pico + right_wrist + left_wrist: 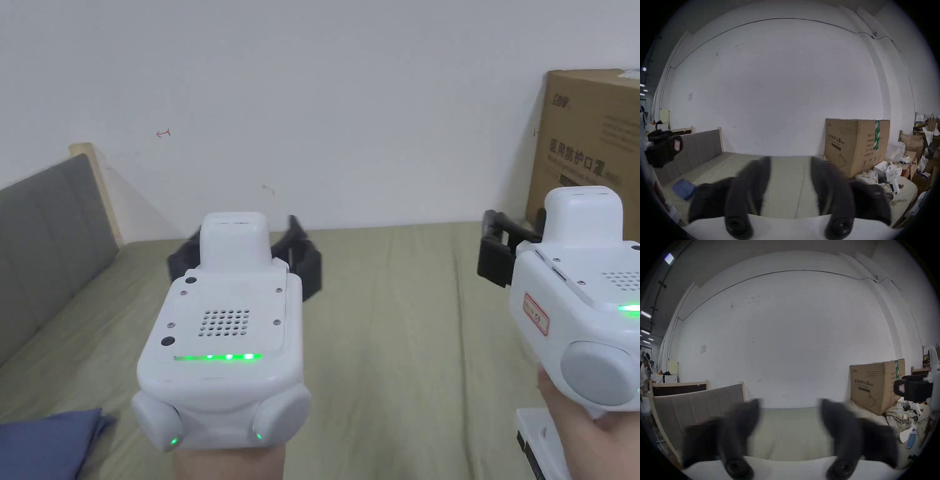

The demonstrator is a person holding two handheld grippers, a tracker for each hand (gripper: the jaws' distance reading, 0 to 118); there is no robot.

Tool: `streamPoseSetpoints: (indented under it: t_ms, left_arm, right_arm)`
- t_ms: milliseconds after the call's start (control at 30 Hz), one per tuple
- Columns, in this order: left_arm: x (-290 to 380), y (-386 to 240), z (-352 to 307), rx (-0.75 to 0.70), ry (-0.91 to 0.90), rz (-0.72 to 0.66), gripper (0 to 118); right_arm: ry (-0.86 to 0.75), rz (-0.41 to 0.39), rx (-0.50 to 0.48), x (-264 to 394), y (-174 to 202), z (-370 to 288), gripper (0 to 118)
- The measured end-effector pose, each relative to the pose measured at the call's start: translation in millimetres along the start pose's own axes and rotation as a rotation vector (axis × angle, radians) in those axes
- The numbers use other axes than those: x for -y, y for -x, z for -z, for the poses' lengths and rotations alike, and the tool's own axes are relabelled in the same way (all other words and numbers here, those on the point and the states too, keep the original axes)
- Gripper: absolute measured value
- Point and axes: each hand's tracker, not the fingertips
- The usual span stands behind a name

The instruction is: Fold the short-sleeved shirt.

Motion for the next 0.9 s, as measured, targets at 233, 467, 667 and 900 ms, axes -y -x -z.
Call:
streamPoseSetpoints:
  t_ms: [233,467,667,900]
  left_arm:
    - [5,-7,-1,0.006,-0.019,0.067,118]
    - [11,-3,3,-0.016,0.023,0.028,118]
    - [11,3,7,-0.012,0.03,-0.013,118]
    - [12,4,7,-0.005,0.034,-0.015,118]
  right_arm:
    - [0.002,0.0,0.059,4,-1,0,64]
    - [-0.032,-0.038,0.094,7,-3,-3,73]
    - [-0.042,-0.077,0.094,8,0,-4,100]
    - [-0.036,-0.096,0.086,10,2,-3,102]
